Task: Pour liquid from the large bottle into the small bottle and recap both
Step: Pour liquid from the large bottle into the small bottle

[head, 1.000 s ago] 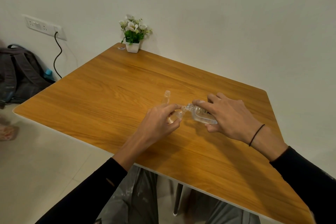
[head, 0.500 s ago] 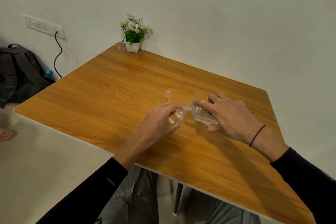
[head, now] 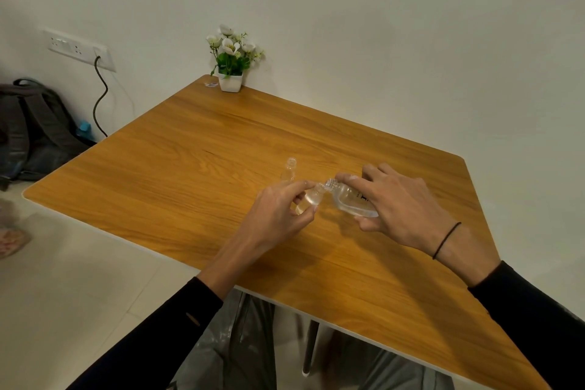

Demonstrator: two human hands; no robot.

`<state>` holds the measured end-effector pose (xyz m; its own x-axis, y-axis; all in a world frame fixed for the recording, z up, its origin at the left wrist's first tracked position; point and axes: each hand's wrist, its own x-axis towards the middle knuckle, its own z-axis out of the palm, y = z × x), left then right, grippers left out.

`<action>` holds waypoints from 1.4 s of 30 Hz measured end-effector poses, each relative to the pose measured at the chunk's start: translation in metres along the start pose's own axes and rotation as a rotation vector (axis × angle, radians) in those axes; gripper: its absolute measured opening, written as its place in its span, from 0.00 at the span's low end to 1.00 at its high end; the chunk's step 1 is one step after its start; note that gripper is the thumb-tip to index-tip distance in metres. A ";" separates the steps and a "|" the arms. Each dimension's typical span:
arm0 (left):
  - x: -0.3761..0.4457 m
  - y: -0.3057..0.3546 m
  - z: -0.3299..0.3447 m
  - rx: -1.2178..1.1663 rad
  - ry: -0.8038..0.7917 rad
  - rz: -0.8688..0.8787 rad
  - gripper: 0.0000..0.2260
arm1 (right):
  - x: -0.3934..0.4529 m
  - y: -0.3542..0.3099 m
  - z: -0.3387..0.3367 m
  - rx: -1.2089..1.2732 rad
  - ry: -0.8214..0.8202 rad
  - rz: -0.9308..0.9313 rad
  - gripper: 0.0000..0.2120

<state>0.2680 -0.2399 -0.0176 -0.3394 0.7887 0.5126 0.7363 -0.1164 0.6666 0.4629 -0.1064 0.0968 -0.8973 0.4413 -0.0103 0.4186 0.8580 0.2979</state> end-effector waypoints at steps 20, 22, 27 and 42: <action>0.013 -0.022 -0.032 -0.102 0.097 -0.266 0.20 | 0.010 -0.015 0.065 0.727 0.470 0.183 0.38; 0.016 -0.032 -0.035 -0.066 0.097 -0.297 0.19 | 0.016 -0.018 0.071 0.820 0.498 0.203 0.37; 0.022 -0.051 -0.036 -0.021 0.070 -0.372 0.17 | 0.028 -0.027 0.086 0.968 0.558 0.272 0.37; 0.026 -0.052 -0.041 0.063 0.042 -0.306 0.42 | 0.033 -0.032 0.101 1.068 0.628 0.336 0.40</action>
<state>0.1965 -0.2380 -0.0166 -0.5740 0.7554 0.3160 0.6304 0.1614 0.7593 0.4345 -0.0927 -0.0098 -0.5162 0.7271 0.4526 0.2787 0.6423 -0.7140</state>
